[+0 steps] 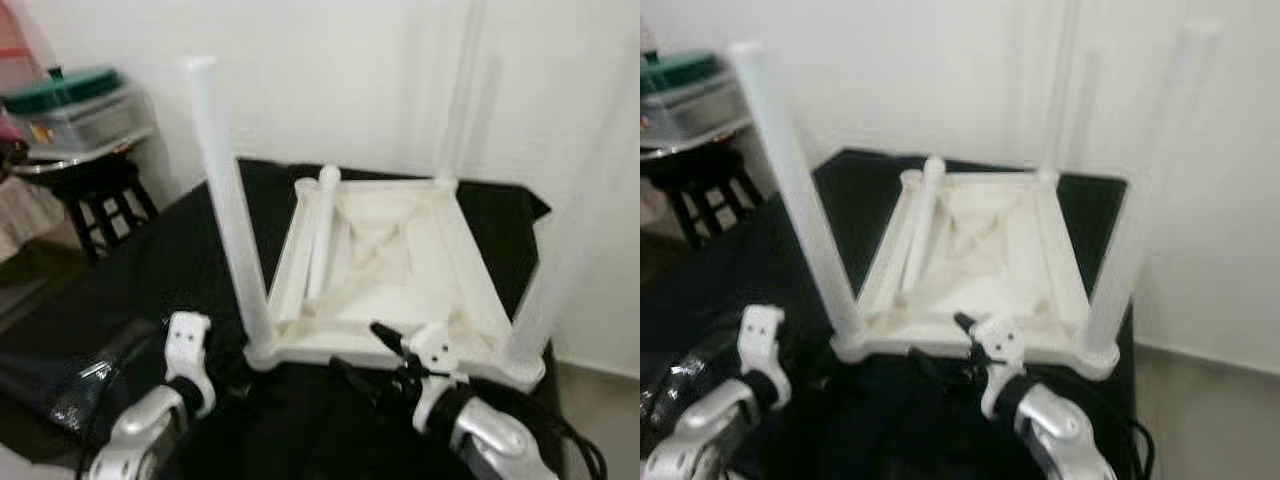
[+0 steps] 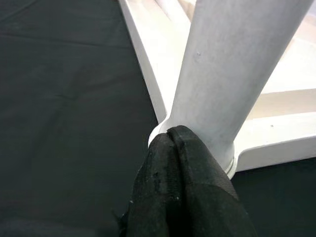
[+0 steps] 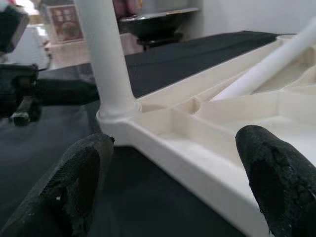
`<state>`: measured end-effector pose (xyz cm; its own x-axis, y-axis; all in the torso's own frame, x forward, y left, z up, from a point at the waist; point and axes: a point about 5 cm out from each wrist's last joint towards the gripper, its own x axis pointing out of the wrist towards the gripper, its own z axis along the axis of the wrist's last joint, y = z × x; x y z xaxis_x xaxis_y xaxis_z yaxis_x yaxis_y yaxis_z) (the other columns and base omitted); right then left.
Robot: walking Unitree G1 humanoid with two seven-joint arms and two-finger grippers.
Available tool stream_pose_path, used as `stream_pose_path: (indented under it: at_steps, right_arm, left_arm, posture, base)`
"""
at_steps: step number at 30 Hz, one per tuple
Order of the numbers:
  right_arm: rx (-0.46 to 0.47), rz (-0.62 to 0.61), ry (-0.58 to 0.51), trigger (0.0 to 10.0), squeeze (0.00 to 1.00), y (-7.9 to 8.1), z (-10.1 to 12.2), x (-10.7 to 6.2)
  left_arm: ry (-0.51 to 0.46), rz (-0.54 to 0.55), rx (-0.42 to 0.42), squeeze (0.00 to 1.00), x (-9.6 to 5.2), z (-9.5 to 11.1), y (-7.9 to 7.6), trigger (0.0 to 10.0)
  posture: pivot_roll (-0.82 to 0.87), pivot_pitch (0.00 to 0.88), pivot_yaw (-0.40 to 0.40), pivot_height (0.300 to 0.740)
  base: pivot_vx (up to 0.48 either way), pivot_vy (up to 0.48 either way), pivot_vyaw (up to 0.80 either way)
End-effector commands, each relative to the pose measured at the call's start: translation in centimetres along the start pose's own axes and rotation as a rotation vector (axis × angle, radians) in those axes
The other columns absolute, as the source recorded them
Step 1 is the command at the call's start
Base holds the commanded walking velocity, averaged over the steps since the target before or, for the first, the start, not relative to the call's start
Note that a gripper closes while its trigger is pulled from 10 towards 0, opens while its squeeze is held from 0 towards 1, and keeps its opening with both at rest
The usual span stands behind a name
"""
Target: Building children table
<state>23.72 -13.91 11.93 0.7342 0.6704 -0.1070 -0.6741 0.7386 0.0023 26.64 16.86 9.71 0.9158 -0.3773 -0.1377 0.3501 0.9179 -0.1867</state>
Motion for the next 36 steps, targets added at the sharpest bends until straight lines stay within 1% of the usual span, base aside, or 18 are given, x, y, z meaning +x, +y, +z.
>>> stream_pose_path:
  at_steps: [1,6,10,15,18,19,20,21,23,24,26,28,29,30,31,32,34,36]
  right_arm:
    - [0.008,0.026,-0.042,10.0,0.0,0.3,0.5,0.1]
    - [0.012,0.025,-0.043,10.0,0.0,0.2,0.5,0.1]
    - [0.033,0.057,-0.063,10.0,0.0,0.1,0.8,-0.6]
    - [0.033,0.079,-0.063,10.0,0.0,0.1,0.9,-1.1]
    - [0.016,0.139,-0.026,10.0,0.0,-0.3,0.9,-2.5]
    - [0.016,0.139,-0.026,10.0,0.0,-0.3,0.9,-2.5]
    - [0.001,0.175,0.01,10.0,0.0,-0.6,0.7,-3.4]
    - [-0.009,0.212,0.049,10.0,0.0,-0.9,0.6,-4.4]
    - [-0.013,0.235,0.074,10.0,0.0,-1.1,0.6,-5.1]
    - [-0.015,0.263,0.102,10.0,0.0,-1.3,0.7,-5.9]
    - [-0.015,0.263,0.102,10.0,0.0,-1.3,0.7,-5.9]
    - [0.007,0.336,0.154,10.0,0.0,-1.7,1.4,-7.9]
    - [0.007,0.336,0.154,10.0,0.0,-1.7,1.4,-7.9]
    - [0.012,0.366,0.177,10.0,0.0,-1.9,1.8,-8.6]
    - [0.012,0.366,0.177,10.0,0.0,-1.9,1.8,-8.6]
    - [0.009,0.404,0.208,10.0,0.0,-1.8,2.1,-9.4]
    - [-0.003,0.446,0.243,10.0,0.0,-1.7,2.5,-10.1]
    - [-0.008,0.457,0.252,10.0,0.0,-1.6,2.6,-10.3]
  left_arm:
    - [0.012,-0.018,0.013,0.0,0.6,-0.2,-0.6,10.0]
    - [0.007,0.011,0.03,0.0,0.5,-0.1,-0.2,10.0]
    - [0.041,0.419,0.061,0.0,-1.1,-0.4,5.4,10.0]
    - [0.075,0.54,0.075,0.0,-2.1,-0.8,7.0,10.0]
    - [0.12,0.696,0.107,0.0,-3.9,-1.2,9.2,10.0]
    - [0.12,0.696,0.107,0.0,-3.9,-1.2,9.2,10.0]
    - [0.149,0.728,0.112,0.0,-4.6,-1.7,9.8,10.0]
    - [0.19,0.719,0.09,0.0,-5.1,-2.5,10.0,10.0]
    - [0.218,0.708,0.072,0.0,-5.4,-3.1,10.1,10.0]
    - [0.248,0.621,0.049,0.0,-5.3,-3.7,9.5,10.0]
    - [0.248,0.621,0.049,0.0,-5.3,-3.7,9.5,10.0]
    - [0.261,0.321,0.016,0.0,-5.4,-4.2,7.4,10.0]
    - [0.261,0.321,0.016,0.0,-5.4,-4.2,7.4,10.0]
    - [0.264,0.205,-0.003,0.0,-5.7,-4.2,6.6,10.0]
    - [0.264,0.205,-0.003,0.0,-5.7,-4.2,6.6,10.0]
    - [0.291,0.063,-0.001,0.0,-6.8,-3.9,5.9,10.0]
    - [0.366,-0.115,0.02,0.0,-8.7,-3.5,5.3,10.0]
    - [0.393,-0.162,0.036,0.0,-9.4,-3.3,5.1,10.0]
  posture:
    - [-0.12,0.0,0.058,0.74]
    - [-0.12,0.0,0.058,0.74]
    - [-0.11,0.0,0.059,0.74]
    - [-0.11,0.0,0.059,0.74]
    - [-0.11,0.0,0.064,0.74]
    - [-0.11,0.0,0.064,0.74]
    - [-0.11,0.0,0.064,0.74]
    - [-0.11,0.0,0.065,0.74]
    - [-0.11,0.0,0.067,0.74]
    - [-0.1,0.0,0.064,0.74]
    - [-0.1,0.0,0.064,0.74]
    - [-0.1,0.0,0.061,0.74]
    - [-0.1,0.0,0.061,0.74]
    - [-0.1,0.0,0.061,0.74]
    - [-0.1,0.0,0.061,0.74]
    - [-0.1,0.0,0.056,0.74]
    - [-0.09,0.0,0.055,0.74]
    - [-0.09,0.0,0.055,0.74]
  base:
    - [0.0,0.0,0.0]
    - [0.0,0.0,0.0]
    - [0.0,0.0,0.0]
    - [0.0,0.0,0.0]
    - [0.0,0.0,0.0]
    - [0.0,0.0,0.0]
    - [0.0,0.0,0.0]
    - [0.0,0.0,0.0]
    - [0.0,0.0,0.0]
    - [0.0,0.0,0.0]
    - [0.0,0.0,0.0]
    - [0.0,0.0,0.0]
    - [0.0,0.0,0.0]
    - [0.0,0.0,0.0]
    - [0.0,0.0,0.0]
    - [0.0,0.0,0.0]
    - [0.0,0.0,0.0]
    - [0.0,0.0,0.0]
